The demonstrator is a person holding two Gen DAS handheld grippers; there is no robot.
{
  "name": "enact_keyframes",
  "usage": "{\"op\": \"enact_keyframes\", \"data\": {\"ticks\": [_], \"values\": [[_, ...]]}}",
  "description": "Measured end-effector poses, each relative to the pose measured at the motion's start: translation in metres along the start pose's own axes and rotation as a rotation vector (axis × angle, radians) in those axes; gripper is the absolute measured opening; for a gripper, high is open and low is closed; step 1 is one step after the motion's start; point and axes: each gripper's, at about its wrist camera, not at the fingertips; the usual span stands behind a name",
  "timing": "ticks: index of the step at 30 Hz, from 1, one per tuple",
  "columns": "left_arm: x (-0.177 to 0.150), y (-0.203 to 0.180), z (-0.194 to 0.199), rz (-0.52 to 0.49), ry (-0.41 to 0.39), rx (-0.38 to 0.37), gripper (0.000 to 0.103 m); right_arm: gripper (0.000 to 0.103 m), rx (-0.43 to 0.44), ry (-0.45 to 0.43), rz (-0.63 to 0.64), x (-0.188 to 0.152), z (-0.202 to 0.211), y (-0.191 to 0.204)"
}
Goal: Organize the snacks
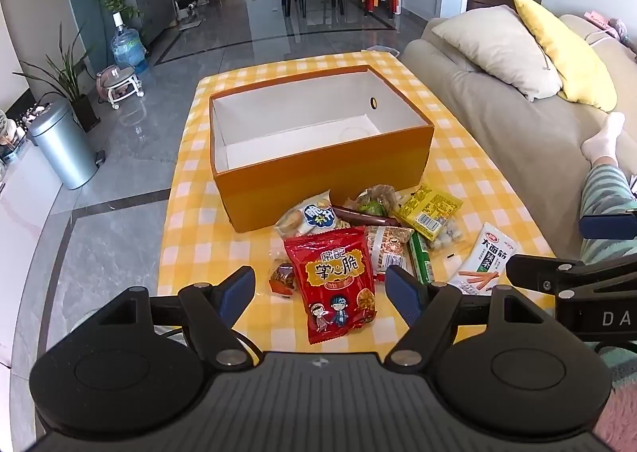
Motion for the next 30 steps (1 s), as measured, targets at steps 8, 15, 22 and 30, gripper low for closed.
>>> {"op": "enact_keyframes", "data": {"ticks": [8,15,22,30], "values": [[-0.002,0.001,0.001,0.003,-0.007,0.001,0.087,0.089,0.004,0.003,0.0,0.0,-0.004,-0.001],[0.0,0.0,0.0,-0.004,0.003,0.0,0.087,0.089,0.004,0.007,0.002,-0.002,-0.004,0.001],[0.0,0.0,0.0,-0.003,0.008,0.0,0.087,0.089,0.004,0.014,-0.004,-0.001,-0.007,0.0],[-0.01,-0.002,-0.003,-0.002,0.008,-0.001,0.087,0.089,0.008,0.021,-0.007,0.003,-0.007,-0.001]]}}
Point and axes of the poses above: each gripper's, at about its wrist camera, not at the fingertips, and z roughly against the way its jaws point, y to its left, x to its top, and after that the axes turned 5 degrees about x, right-handed
